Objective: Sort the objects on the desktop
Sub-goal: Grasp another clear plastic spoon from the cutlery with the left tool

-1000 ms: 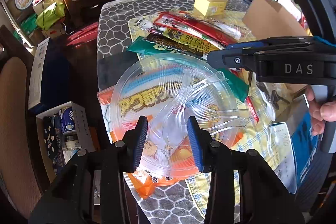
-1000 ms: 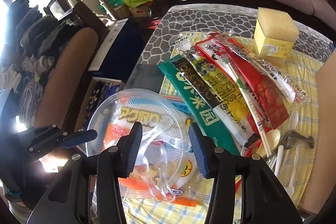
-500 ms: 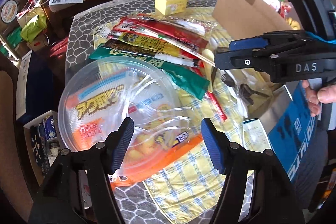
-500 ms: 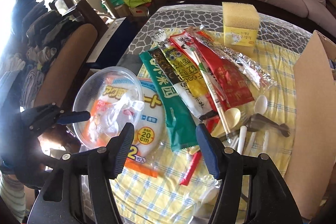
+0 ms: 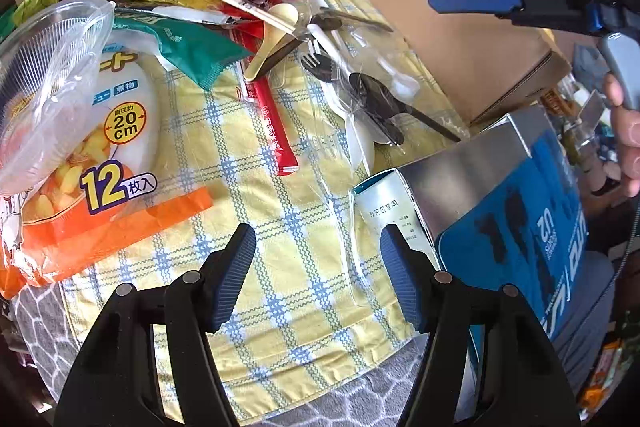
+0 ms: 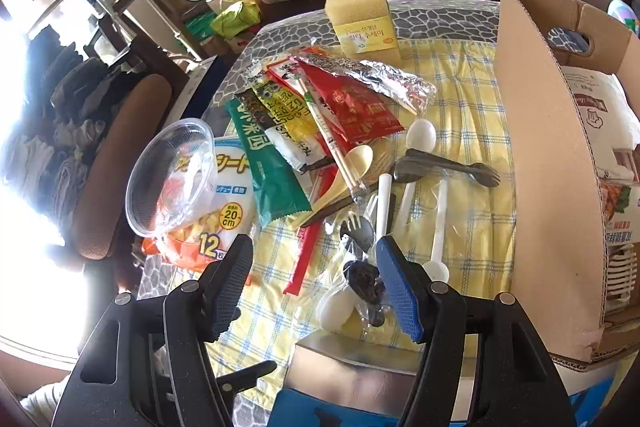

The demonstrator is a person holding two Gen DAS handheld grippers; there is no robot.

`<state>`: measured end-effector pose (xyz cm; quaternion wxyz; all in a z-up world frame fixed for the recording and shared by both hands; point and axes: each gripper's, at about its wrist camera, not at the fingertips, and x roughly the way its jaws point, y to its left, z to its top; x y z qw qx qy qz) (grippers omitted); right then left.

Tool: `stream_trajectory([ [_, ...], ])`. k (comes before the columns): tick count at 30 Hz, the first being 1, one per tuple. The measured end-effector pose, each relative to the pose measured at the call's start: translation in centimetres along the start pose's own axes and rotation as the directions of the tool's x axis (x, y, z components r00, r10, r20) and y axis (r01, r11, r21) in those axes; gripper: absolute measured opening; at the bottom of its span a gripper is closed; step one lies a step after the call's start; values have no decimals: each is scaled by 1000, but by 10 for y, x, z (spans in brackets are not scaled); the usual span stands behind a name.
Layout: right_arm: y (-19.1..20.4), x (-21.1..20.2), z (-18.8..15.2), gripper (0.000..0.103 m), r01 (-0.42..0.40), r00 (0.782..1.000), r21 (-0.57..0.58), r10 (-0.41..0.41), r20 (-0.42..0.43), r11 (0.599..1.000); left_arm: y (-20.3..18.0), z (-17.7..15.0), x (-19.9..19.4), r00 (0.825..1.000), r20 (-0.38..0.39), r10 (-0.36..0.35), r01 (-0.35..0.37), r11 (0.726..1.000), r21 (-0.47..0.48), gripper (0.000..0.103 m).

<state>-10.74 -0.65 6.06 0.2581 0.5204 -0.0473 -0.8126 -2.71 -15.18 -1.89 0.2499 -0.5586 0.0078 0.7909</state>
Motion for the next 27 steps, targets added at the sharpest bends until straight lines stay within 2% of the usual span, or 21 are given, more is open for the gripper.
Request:
stream_trajectory([
  [6, -9, -5, -9, 66, -33, 999, 13, 32, 15, 999, 4, -2, 21, 998, 5, -70, 70, 997, -29, 57],
  [8, -11, -4, -11, 66, -35, 999, 14, 34, 14, 999, 4, -3, 22, 998, 21, -61, 61, 998, -8, 57],
  [11, -17, -1, -14, 66, -26, 1000, 14, 26, 9, 1000, 0, -2, 22, 1000, 14, 8, -9, 1000, 25, 45],
  [12, -19, 0, -14, 66, -23, 1000, 17, 23, 7, 1000, 0, -2, 22, 999, 11, 31, -31, 999, 35, 37],
  [16, -24, 2, -15, 66, -16, 1000, 21, 16, 7, 1000, 12, -2, 15, 1000, 14, 24, -24, 1000, 1, 19],
  [20, -24, 2, -12, 66, -18, 1000, 24, 18, 13, 1000, 20, -4, 9, 999, 14, 33, -32, 999, -15, 19],
  [21, -24, 2, -11, 66, -19, 1000, 24, 19, 15, 1000, 19, -3, 11, 998, 5, 59, -59, 998, -9, 25],
  [22, -23, 3, -9, 66, -20, 1000, 25, 19, 17, 999, 16, -2, 14, 997, 4, 76, -76, 997, -5, 38],
  [23, -22, 3, -8, 66, -22, 1000, 26, 21, 19, 999, 14, -3, 16, 997, 3, 79, -79, 997, 5, 42],
  [25, -20, 3, -4, 66, -29, 999, 27, 28, 22, 999, 8, -4, 19, 995, 6, 95, -95, 995, 29, 42],
  [26, -18, 3, -2, 66, -31, 999, 26, 31, 23, 999, 7, -5, 19, 996, 9, 94, -95, 995, 38, 38],
  [27, -17, 3, -1, 66, -31, 999, 24, 31, 22, 999, 7, -5, 18, 998, 4, 70, -70, 997, 34, 12],
])
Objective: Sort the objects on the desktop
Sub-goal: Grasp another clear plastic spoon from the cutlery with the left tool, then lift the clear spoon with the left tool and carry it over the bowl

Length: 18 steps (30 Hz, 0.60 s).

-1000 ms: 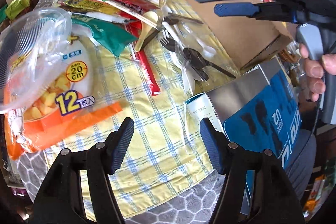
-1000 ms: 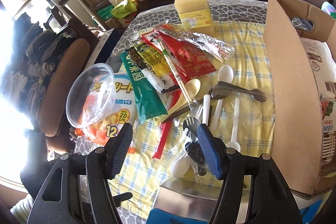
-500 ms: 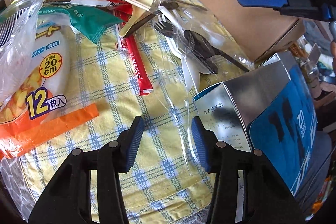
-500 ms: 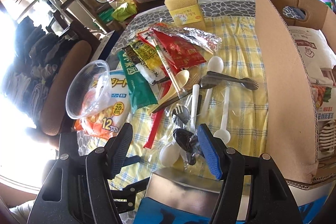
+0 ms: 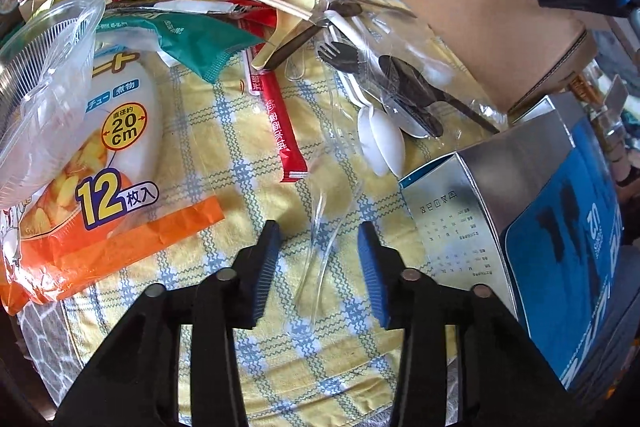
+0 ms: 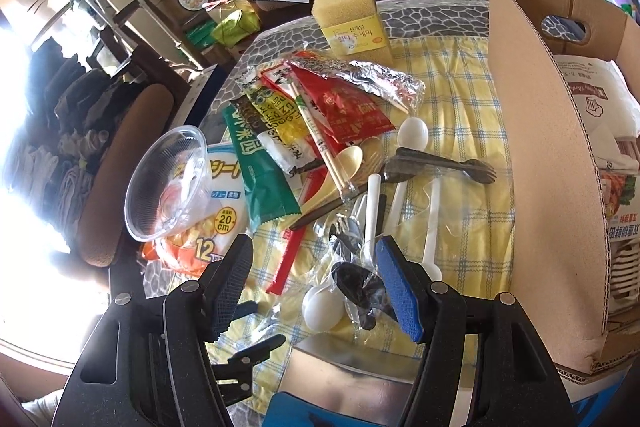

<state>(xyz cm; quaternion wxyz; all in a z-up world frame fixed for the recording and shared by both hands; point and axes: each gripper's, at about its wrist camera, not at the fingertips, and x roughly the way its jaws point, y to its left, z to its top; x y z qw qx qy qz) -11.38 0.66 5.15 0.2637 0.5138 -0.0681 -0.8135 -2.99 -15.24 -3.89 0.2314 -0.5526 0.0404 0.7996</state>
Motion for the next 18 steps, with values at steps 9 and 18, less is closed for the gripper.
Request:
stream_trajectory([
  [9, -1, 4, 18, 66, -34, 999, 46, 34, 18, 998, 20, -1, -52, 996, 59, -70, 73, 996, -45, 11],
  [18, -8, 41, 71, 43, 143, 990, 4, -142, -23, 990, 51, 30, -138, 969, 215, -120, 142, 986, -86, 11],
])
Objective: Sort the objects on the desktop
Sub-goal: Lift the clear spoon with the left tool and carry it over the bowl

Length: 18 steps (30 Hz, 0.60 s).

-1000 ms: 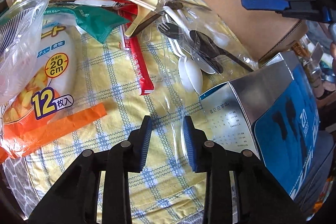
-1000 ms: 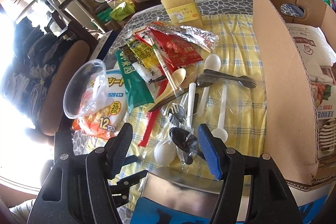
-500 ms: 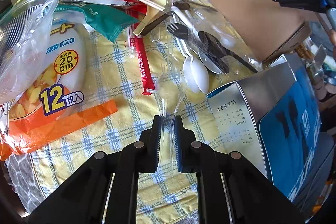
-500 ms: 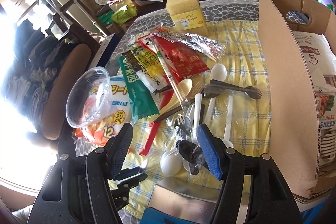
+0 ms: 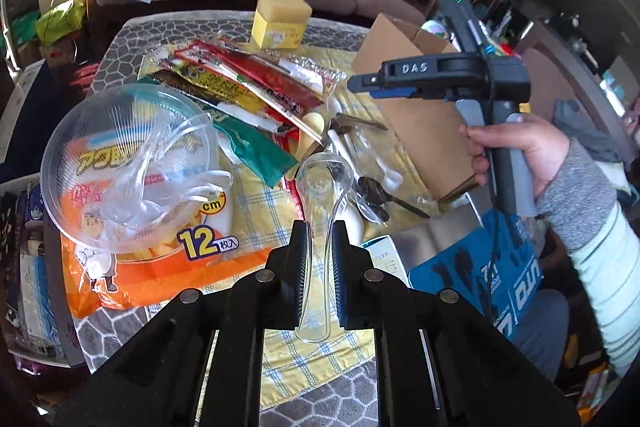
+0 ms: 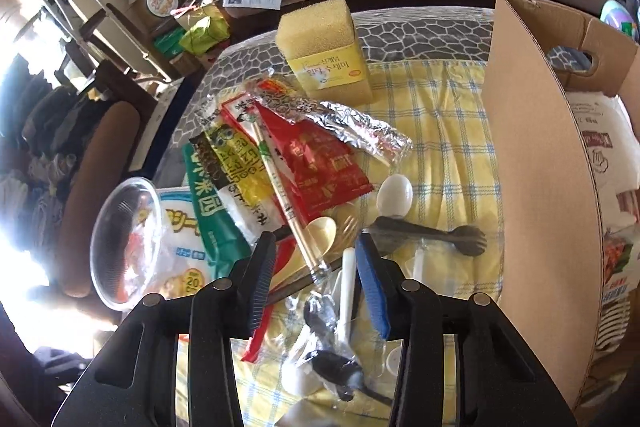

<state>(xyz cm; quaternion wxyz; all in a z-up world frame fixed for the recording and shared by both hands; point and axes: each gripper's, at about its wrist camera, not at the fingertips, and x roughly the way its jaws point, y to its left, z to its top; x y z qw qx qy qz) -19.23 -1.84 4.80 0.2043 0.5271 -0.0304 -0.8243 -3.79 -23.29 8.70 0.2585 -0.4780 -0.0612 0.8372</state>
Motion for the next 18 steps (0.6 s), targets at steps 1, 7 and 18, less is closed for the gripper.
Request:
stream_trajectory([
  [1, 2, 8, 5, 42, 31, 999, -22, -31, -18, 999, 3, 6, -6, 1000, 16, 3, -3, 1000, -3, 11],
  [7, 5, 59, 19, 36, 150, 979, -141, -167, -116, 979, 41, 33, -18, 998, 55, 40, -37, 998, -59, 11],
  [18, -2, 99, 9, 5, 101, 977, -173, -131, -171, 980, 93, 29, -8, 998, 48, 45, -36, 986, -162, 11],
])
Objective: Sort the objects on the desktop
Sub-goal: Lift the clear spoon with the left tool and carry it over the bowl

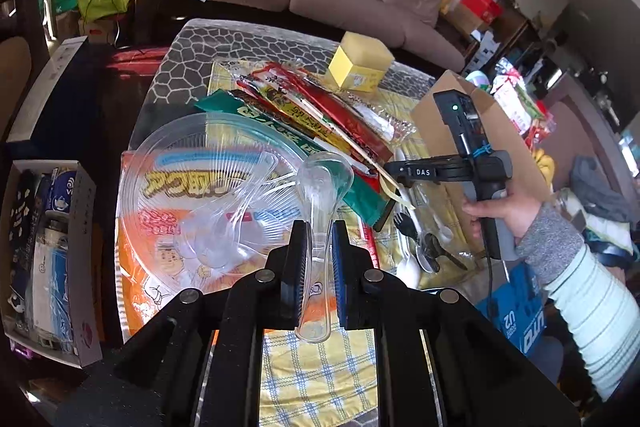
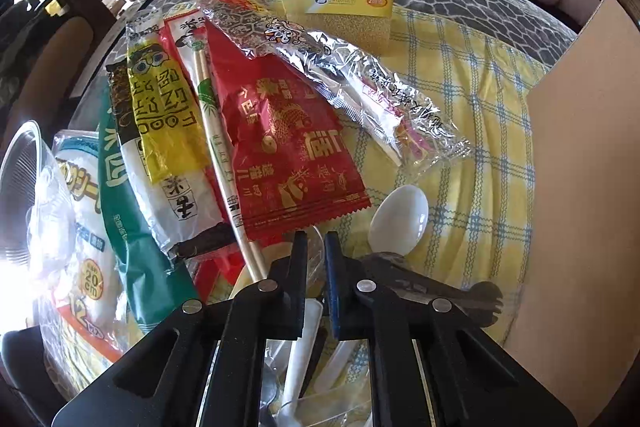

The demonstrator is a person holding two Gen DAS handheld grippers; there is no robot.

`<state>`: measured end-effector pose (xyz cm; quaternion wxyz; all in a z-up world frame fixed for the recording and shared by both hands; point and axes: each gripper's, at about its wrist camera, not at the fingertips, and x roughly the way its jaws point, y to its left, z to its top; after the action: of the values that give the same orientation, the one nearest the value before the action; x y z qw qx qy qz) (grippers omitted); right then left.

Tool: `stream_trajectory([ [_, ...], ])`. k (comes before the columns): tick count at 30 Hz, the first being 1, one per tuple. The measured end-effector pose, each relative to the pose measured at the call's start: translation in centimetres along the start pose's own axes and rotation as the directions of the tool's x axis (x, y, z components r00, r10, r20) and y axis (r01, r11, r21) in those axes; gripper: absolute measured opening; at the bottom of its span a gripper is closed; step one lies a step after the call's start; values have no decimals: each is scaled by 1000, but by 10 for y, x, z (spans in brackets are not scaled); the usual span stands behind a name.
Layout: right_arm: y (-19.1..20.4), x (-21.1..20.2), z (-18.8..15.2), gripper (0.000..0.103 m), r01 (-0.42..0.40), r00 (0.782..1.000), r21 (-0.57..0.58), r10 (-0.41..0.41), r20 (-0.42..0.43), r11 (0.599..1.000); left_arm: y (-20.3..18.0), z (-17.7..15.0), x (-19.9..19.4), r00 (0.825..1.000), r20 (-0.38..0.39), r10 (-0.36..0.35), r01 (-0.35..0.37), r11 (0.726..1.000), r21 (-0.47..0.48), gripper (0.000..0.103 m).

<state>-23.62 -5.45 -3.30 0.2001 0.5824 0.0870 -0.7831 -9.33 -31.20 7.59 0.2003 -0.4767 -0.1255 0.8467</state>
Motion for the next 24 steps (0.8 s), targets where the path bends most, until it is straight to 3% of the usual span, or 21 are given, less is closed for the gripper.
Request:
stream_trajectory([
  [6, 0, -48, -9, 5, -65, 987, 27, 60, 147, 998, -2, 1, -2, 1000, 13, 9, -9, 1000, 3, 11],
  [12, 2, -108, -10, 4, -1, 965, 2, 0, 263, 1000, -1, 8, -8, 998, 21, 54, -54, 999, 6, 11],
  [19, -5, -162, -14, 4, 24, 943, 11, -27, 332, 1000, 15, 19, 0, 995, -29, 91, -92, 996, -18, 11],
  [24, -10, -185, -22, 4, -40, 934, 35, 25, 357, 999, 27, 34, 12, 985, -87, 148, -148, 989, 11, 12],
])
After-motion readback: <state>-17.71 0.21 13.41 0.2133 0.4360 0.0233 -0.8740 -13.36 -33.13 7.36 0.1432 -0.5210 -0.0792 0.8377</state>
